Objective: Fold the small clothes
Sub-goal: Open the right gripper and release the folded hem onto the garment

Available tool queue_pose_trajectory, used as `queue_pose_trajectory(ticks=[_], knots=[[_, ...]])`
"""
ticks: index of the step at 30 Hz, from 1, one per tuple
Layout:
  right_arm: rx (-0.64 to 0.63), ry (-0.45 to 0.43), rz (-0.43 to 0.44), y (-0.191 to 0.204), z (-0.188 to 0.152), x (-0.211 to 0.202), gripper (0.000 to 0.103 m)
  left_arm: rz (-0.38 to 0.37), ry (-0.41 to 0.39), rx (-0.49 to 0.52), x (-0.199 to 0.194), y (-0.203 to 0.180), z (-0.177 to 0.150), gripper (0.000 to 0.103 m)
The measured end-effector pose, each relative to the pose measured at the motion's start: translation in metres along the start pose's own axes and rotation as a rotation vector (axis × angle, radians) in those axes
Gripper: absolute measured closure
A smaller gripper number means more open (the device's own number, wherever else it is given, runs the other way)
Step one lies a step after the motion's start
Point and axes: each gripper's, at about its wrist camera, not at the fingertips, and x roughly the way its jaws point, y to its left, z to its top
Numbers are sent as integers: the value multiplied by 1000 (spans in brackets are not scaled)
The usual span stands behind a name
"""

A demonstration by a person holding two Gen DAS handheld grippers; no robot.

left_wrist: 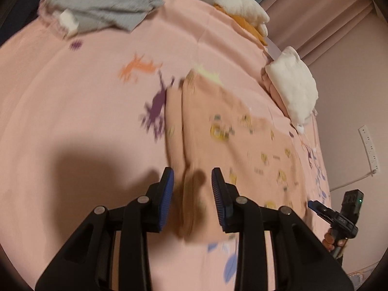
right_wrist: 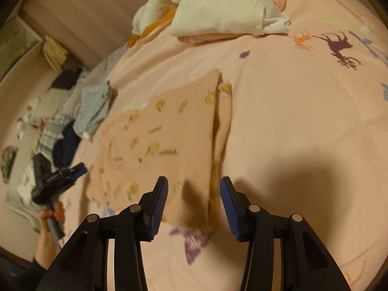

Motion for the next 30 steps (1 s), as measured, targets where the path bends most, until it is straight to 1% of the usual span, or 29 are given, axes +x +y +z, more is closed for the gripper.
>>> queue_pose_trajectory(ticks=[3, 7, 9, 10, 11, 12, 13, 14, 16, 18, 20, 21, 22, 23, 25, 26, 28, 30], knots=[[-9, 15, -4, 0, -10, 3, 55, -30, 34, -25, 5, 2, -18, 71], [-17, 27, 0, 2, -15, 10, 55, -44, 66, -22, 15, -5, -30, 74], [-27, 46, 4, 5, -17, 17, 55, -32, 66, -19, 17, -9, -32, 84], [-45, 47, 0, 9, -19, 19, 60, -27, 72, -15, 18, -10, -32, 91], [-77, 47, -13, 14, -20, 21, 77, -6, 73, -10, 17, -11, -32, 93], [-92, 46, -27, 16, -20, 22, 86, 14, 79, -3, 17, -12, -32, 94], [-91, 44, -30, 17, -19, 22, 93, 29, 81, 6, 16, -13, -32, 95], [-90, 41, -32, 17, -18, 20, 95, 50, 83, 18, 16, -15, -32, 96], [-97, 35, -89, 18, -15, 14, 96, 91, 84, 43, 13, -18, -30, 97], [-85, 20, -108, 14, -12, 4, 98, 136, 75, 80, 10, -22, -27, 97], [-74, 16, -108, 11, -10, -5, 98, 161, 75, 107, 8, -23, -24, 97], [-75, 23, -122, 10, -10, -6, 99, 171, 76, 111, 8, -21, -24, 97], [-81, 39, -157, 9, -11, -4, 102, 180, 78, 114, 9, -19, -24, 97], [-85, 63, -201, 6, -13, 1, 102, 191, 82, 119, 10, -17, -24, 97], [-43, 128, -213, -8, -17, 13, 102, 199, 84, 122, 9, -15, -26, 96], [-28, 125, -207, -11, -18, 12, 102, 196, 82, 121, 8, -14, -27, 96], [-44, 67, -200, -9, -16, 0, 102, 185, 69, 125, 0, -16, -27, 93], [-83, 17, -212, -2, -12, -12, 102, 185, 39, 134, -11, -20, -25, 98]])
